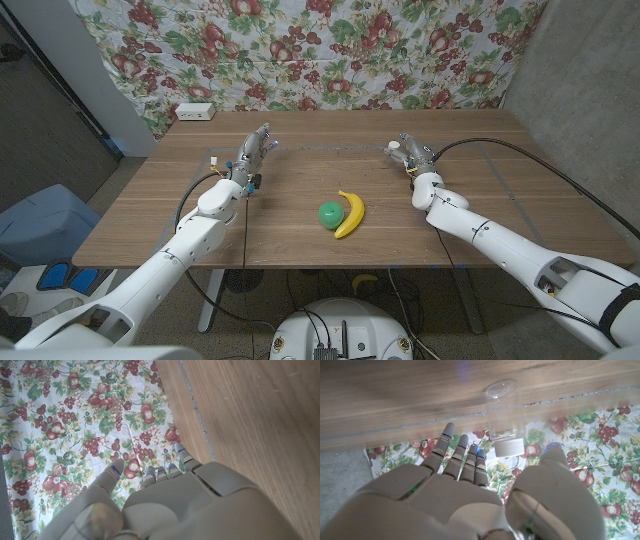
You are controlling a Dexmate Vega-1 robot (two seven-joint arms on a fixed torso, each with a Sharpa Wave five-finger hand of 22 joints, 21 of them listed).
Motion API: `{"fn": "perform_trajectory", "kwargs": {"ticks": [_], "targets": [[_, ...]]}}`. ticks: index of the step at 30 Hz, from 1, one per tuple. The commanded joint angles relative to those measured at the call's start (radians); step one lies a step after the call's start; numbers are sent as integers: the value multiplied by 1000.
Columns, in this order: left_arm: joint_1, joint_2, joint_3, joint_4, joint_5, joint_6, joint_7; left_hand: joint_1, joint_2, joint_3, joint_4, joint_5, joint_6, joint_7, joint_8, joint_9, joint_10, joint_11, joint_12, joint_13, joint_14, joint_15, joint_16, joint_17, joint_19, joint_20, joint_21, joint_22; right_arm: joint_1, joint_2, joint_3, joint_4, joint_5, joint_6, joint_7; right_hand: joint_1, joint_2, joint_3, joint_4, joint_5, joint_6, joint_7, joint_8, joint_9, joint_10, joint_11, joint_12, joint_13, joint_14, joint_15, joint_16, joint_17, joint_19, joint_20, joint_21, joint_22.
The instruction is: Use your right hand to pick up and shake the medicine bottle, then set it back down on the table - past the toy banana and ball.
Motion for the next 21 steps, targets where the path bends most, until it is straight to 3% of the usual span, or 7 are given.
{"fn": "perform_trajectory", "kwargs": {"ticks": [1, 8, 21], "targets": [[-1, -1, 1, 2, 0, 0, -2, 13, 77, 3, -3, 5, 0, -3, 0, 4, 2, -3, -1, 3, 1, -2, -3, 3, 7, 0, -2, 6, -40, -10, 88, 53, 157, 256, 51, -40, 3, -15, 15, 4, 9, 8, 12, 0, -14, 16, 7, -6, -18, 6, -9, -4, -25, 8, -17, 2], [-1, 0, 1, 2, 0, -3, -4, 13, 77, 3, -3, 5, -2, -4, -1, 4, 1, -2, -2, 3, 0, -2, -3, 3, 7, 1, -4, 6, -55, -14, 129, 80, 239, 393, 108, -76, 2, -30, 29, 5, 13, 5, 14, -1, -44, 18, 3, -18, -55, 14, -27, -14, -54, 17, -42, 0], [2, -3, -1, 4, 2, -13, -2, 12, 81, 5, 2, 5, 0, -6, 0, 4, 2, -2, -2, 3, 1, -2, -2, 4, 10, 2, -6, 6, -84, 4, 203, 122, 373, 596, 192, -104, 13, -36, 42, 4, 26, -4, 18, -3, -54, 20, 5, -34, -85, 28, -44, -28, -68, -9, -62, -2]]}}
